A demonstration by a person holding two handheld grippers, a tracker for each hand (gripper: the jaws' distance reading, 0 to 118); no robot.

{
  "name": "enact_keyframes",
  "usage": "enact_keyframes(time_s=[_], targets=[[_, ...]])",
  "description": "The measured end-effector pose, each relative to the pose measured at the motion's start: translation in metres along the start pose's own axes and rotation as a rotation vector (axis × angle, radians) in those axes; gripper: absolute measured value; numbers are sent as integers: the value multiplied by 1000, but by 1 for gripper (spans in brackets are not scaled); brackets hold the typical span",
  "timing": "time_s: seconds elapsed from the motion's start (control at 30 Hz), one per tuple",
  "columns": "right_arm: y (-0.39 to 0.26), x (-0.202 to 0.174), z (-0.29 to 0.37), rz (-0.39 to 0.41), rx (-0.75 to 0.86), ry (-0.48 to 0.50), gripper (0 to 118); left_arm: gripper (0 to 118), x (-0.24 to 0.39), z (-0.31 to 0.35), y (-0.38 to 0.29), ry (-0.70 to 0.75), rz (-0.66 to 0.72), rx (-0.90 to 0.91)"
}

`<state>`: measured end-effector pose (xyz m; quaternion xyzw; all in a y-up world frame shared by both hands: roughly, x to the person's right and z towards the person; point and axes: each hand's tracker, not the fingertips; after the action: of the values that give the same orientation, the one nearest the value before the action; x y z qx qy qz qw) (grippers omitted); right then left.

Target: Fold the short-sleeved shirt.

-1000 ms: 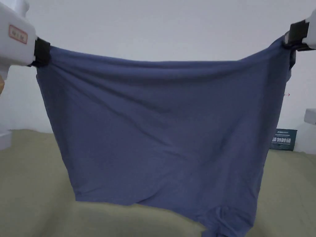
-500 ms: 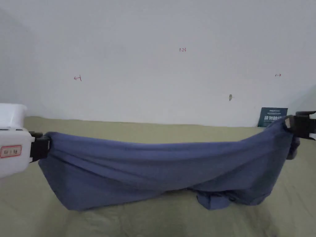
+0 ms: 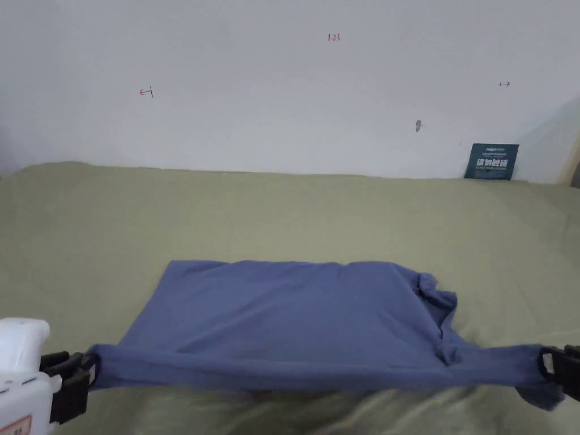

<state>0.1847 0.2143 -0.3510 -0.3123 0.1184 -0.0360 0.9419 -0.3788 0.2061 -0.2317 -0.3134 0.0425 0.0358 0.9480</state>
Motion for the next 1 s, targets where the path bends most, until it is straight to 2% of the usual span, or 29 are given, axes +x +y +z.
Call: enact_keyframes(time_s=[0.13,0.37,0.53,0.63,0.67,0.7,0.73,0.77,0.8,0.83,0.87,1.0], targets=[[-32,6,20,-28,-40,5,0,5,1,17,-30,-10,-13,-26],[-67,10,35,-17,-133,-8,0,5,1,26,-78,-28,-4,-96],[-81,15,22,-23,-223,-31,0,5,2,16,-106,-44,0,-182],[-89,21,2,17,-288,-55,0,5,1,6,-115,-47,16,-217],[-90,22,-5,27,-306,-52,0,6,-3,0,-118,-58,30,-238],[-90,22,-9,24,-318,-65,2,11,-4,-3,-119,-52,44,-258],[-91,23,-13,9,-324,-62,9,21,-4,-5,-121,-50,61,-267],[-92,25,-16,-3,-342,-62,24,36,-6,-7,-122,-47,89,-313],[-92,25,-18,-9,-367,-76,60,68,-7,-7,-121,-4,101,-353],[-92,26,-18,-7,-387,-84,88,88,-8,-6,-121,15,112,-377],[-92,26,-17,2,-394,-92,100,98,-11,-4,-121,20,122,-400],[-86,25,10,41,-331,-74,98,99,-28,20,-115,-15,186,-332]])
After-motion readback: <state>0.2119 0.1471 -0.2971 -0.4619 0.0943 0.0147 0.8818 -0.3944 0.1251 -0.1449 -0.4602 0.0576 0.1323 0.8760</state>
